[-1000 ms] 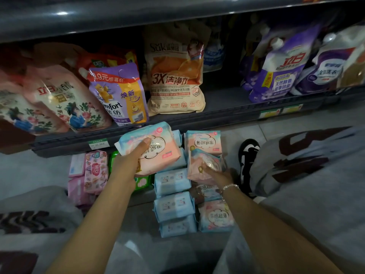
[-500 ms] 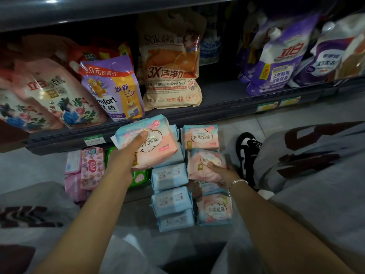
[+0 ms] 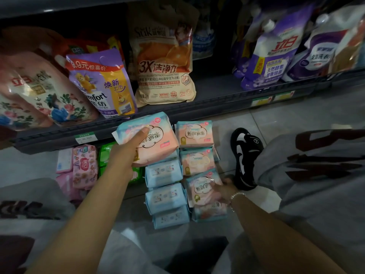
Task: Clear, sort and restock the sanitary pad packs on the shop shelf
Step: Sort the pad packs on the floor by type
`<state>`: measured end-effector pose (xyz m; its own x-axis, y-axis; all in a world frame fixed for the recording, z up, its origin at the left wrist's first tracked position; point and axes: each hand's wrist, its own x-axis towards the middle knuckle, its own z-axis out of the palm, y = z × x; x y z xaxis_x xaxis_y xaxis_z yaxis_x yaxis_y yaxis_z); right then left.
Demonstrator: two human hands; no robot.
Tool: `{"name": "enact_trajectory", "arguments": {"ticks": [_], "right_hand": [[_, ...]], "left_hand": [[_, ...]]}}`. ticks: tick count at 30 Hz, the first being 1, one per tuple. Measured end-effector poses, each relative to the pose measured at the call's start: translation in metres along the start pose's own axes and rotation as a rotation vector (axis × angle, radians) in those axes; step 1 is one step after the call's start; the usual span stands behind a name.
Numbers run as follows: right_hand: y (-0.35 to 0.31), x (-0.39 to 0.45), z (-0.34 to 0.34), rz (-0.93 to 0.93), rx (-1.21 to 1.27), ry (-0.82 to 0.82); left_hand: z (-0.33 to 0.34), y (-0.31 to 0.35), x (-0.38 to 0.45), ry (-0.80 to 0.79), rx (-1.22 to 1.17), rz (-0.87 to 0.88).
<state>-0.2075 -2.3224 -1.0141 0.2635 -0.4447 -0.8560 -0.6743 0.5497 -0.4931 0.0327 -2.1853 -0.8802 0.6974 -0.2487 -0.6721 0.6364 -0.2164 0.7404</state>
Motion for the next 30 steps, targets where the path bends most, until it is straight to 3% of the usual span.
{"name": "enact_trajectory", "arguments": {"ticks": [8, 15, 22, 26, 30], "right_hand": [[-0.004, 0.007, 0.0, 0.004, -0.155, 0.061], [-0.018, 0.003, -0.009, -0.093, 0.002, 0.087], [-0.064, -0.014, -0.001, -0.305, 0.151, -0.186], [-0.078, -0.018, 0.008, -0.264, 0.217, -0.421], [-0.076, -0.015, 0.001, -0.239, 0.253, -0.49]], "left_hand": [[0.003, -0.005, 0.006, -0.006, 0.009, -0.003], [0.012, -0.021, 0.003, -0.094, 0.056, -0.014], [0.021, -0.049, -0.005, -0.218, 0.176, -0.022], [0.032, -0.064, -0.011, -0.259, 0.179, -0.017], [0.043, -0.074, -0.016, -0.282, 0.192, -0.001]]}}
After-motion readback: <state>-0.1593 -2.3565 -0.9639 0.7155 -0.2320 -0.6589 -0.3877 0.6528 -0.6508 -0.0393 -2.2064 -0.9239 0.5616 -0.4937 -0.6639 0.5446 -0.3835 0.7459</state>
